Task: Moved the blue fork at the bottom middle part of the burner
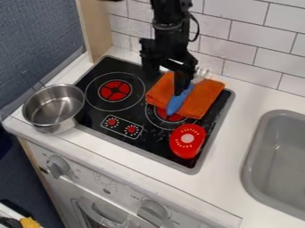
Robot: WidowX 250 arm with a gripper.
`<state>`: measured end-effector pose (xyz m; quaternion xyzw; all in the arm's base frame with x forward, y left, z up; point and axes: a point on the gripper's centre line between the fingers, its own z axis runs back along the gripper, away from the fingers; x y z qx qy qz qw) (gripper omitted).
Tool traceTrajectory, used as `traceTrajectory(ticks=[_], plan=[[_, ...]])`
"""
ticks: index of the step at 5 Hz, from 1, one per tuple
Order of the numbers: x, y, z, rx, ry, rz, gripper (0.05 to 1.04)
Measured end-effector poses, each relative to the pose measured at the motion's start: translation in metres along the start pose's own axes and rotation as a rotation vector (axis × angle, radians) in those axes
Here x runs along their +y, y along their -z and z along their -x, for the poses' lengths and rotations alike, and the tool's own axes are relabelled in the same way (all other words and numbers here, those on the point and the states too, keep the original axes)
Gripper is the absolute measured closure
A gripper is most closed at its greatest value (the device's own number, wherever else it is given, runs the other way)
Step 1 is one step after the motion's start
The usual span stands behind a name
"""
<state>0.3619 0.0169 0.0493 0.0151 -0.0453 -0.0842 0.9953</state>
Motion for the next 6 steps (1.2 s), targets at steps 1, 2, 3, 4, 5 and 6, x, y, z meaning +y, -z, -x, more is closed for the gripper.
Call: traceTrajectory(ticks=[1,2,3,4,5,6], plan=[[0.002,0.011,-0.012,0.006,-0.031,0.0,0.083],[0.003,0.013,-0.013,0.006,-0.034,-0.011,0.082],[0.002,0.019,-0.012,0.012,-0.033,-0.008,0.082],[-0.006,0.021,-0.015,0.006,-0.015,-0.011,0.083],[-0.008,0.028,-0.014,0.025,-0.011,-0.017,0.083],[-0.007,0.032,-0.015,0.03,-0.011,-0.022,0.136]])
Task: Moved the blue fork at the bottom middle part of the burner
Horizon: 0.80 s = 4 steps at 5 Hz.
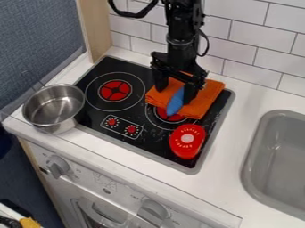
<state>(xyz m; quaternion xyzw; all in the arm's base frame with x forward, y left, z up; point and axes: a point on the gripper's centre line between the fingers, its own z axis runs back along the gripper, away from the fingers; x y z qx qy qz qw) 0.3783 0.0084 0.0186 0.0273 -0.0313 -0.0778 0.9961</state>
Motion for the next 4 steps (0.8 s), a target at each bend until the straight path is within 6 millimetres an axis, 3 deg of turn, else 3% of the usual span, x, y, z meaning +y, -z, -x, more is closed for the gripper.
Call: traceTrajectory(ticks=[2,3,4], plan=[[-0.0015,0.0002,-0.0008,-0.002,0.008,0.006,0.655],[-0.0011,0.0003,-0.0004,-0.001,0.01,0.007,0.615],[-0.0019,0.0002,-0.0006,-0.001,0.017,0.009,0.307]])
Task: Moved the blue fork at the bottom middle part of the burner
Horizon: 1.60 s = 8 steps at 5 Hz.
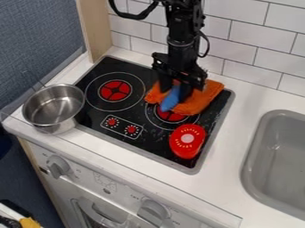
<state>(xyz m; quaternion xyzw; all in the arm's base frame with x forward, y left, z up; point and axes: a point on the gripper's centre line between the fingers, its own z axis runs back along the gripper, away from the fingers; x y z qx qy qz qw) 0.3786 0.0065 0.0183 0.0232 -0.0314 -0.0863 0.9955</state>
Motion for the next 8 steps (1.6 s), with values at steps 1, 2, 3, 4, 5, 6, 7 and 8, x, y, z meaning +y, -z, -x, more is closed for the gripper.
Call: traceTrajectory(ticks=[1,2,3,4,5,6,7,8], plan=[[0.001,0.0,0.0,0.001,-0.001,-0.009,0.086],[0.001,-0.007,-0.001,-0.018,0.009,-0.036,0.079],[-0.005,-0.015,-0.005,-0.042,0.039,-0.048,0.083],[-0.005,-0.02,-0.007,-0.059,0.046,-0.056,0.083],[-0.005,-0.022,-0.007,-0.06,0.049,-0.055,0.083],[-0.006,-0.017,-0.006,-0.045,0.047,-0.052,0.087],[-0.006,-0.013,-0.006,-0.033,0.045,-0.05,0.149],[-0.006,-0.011,-0.005,-0.026,0.042,-0.049,0.333]])
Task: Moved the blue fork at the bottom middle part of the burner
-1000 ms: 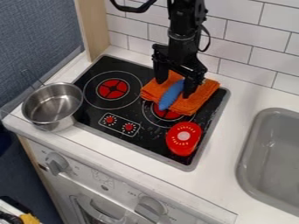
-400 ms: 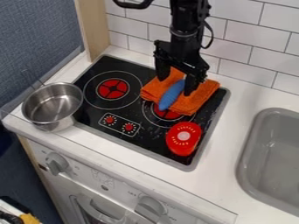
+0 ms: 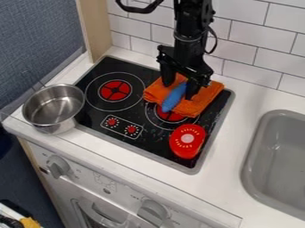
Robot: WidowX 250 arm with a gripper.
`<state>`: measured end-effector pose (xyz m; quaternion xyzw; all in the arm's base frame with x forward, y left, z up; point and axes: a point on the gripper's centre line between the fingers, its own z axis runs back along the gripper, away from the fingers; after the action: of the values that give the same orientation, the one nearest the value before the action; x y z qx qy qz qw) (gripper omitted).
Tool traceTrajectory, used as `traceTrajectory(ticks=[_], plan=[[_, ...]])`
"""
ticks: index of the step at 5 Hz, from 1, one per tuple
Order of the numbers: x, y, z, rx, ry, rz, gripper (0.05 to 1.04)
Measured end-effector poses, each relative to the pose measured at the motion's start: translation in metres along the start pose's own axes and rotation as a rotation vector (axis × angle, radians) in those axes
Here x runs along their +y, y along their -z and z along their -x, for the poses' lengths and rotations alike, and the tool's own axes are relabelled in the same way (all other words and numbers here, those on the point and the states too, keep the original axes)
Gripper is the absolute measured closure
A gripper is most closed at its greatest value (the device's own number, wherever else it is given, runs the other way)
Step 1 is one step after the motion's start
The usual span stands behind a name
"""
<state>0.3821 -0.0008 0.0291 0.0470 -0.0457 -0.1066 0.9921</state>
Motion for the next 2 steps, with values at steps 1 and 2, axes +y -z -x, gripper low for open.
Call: traceTrajectory(ticks=[1,2], plan=[[0.0001,0.0039,0.0001,0.009,0.0,0.003,0.639],[0.0002,0.0039,0.0003,0.011,-0.005,0.002,0.733]])
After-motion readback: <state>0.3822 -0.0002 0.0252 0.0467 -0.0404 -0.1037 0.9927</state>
